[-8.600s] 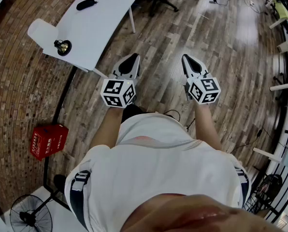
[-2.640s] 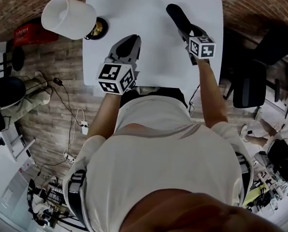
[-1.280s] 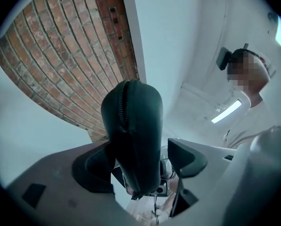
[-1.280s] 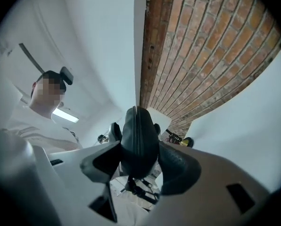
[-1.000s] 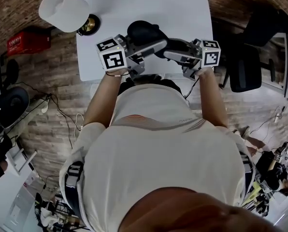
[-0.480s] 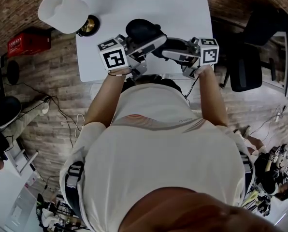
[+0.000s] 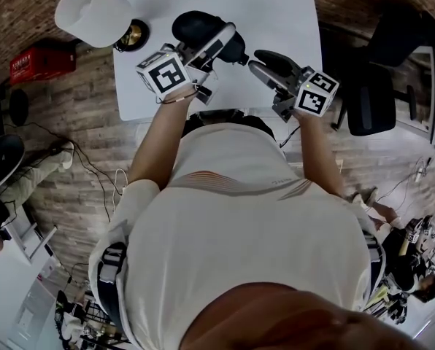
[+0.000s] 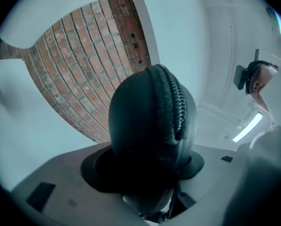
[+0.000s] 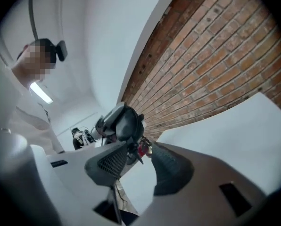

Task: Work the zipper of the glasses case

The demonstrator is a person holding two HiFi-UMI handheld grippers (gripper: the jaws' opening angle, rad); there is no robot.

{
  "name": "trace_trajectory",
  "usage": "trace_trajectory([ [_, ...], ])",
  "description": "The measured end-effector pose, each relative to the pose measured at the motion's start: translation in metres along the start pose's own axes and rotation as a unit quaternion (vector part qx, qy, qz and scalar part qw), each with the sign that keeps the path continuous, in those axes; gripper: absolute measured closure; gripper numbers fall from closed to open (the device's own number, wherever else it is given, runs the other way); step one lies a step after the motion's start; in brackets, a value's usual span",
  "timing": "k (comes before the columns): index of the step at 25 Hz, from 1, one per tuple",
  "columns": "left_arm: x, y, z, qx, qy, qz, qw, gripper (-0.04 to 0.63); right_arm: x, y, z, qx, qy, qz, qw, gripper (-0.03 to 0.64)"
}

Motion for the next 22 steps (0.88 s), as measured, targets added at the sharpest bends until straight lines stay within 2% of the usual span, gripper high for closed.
trace_trajectory([
  [2,0.000,0.002,-0.006,-0.013,-0.008,-0.016,0.9997,0.325,-0.002,0.001,0.015,0.017,0.010,0.027,0.999,0.453],
  [5,-0.003,0.004,-0.011,-0.025,-0.014,-0.033,0.9991,0.325,-0.010,0.011,0.032,0.026,0.022,0.032,0.999,0.473],
  [8,-0.003,0.006,-0.013,-0.037,-0.018,-0.047,0.9981,0.325,-0.020,0.019,0.031,0.043,0.005,0.048,0.998,0.505],
  [16,-0.001,0.008,-0.015,-0.038,-0.026,-0.064,0.9969,0.325,-0.040,0.019,0.024,0.079,-0.017,0.107,0.991,0.508],
  [22,0.000,0.008,-0.011,-0.038,-0.020,-0.066,0.9969,0.325,-0.046,0.021,0.026,0.108,-0.014,0.121,0.987,0.499],
])
Point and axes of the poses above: the fingertips, and each gripper's own axes: x backward along the fingers, y to its left, z out of its underside, the point moved 3 cm from there along x, backward along the fingers, and after that the axes turned 14 degrees about z, right-handed, at the moved point
